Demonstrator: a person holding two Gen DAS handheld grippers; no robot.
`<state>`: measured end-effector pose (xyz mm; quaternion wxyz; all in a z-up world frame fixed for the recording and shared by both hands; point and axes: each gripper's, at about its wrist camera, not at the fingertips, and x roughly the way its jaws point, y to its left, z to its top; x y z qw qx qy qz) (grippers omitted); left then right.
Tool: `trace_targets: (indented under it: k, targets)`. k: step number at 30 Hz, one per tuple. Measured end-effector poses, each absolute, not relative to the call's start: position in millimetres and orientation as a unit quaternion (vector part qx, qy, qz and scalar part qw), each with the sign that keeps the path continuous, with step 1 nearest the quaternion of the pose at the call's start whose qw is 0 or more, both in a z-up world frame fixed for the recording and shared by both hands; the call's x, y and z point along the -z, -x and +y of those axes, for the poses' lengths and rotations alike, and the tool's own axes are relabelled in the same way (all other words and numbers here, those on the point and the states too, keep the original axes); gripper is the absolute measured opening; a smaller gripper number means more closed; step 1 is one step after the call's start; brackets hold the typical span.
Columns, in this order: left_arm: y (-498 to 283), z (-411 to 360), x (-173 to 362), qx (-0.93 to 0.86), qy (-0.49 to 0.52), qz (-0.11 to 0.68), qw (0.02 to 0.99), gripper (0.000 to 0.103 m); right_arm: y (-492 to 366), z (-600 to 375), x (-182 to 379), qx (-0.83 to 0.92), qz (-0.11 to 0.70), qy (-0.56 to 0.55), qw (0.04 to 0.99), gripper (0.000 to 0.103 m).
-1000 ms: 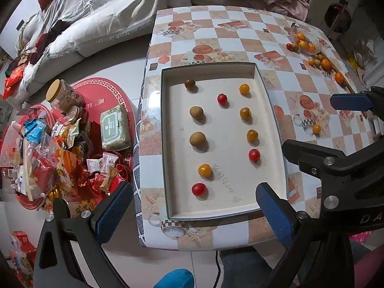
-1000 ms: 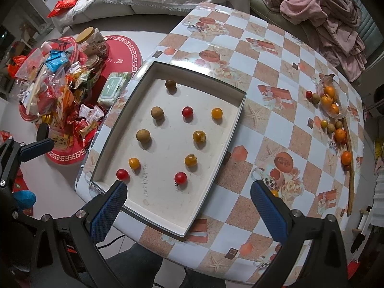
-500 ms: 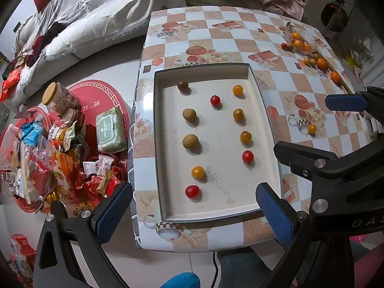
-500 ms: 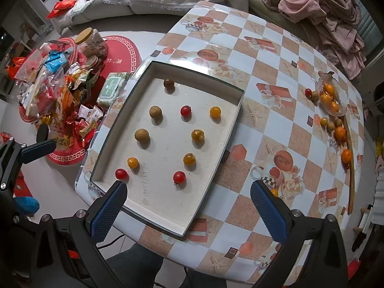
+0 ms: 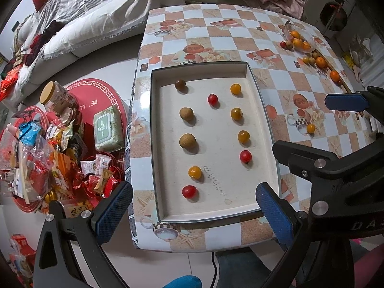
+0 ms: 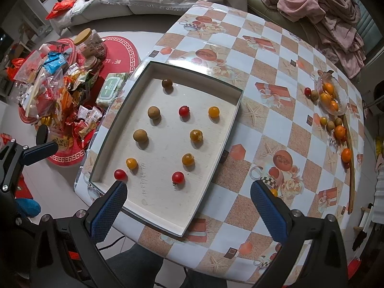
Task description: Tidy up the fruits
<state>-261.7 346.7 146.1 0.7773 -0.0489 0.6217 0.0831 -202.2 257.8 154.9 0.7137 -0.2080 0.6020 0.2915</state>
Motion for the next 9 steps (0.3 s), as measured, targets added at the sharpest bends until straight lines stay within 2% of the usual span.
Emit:
trace_targets:
  k: [9]
  targets:
    - [262.2, 341.7, -146.8, -0.073, 0.042, 0.614, 0.785, 0.103, 201.6, 252.8, -151.8, -0.288, 0.606, 0.202, 0.714, 0.103]
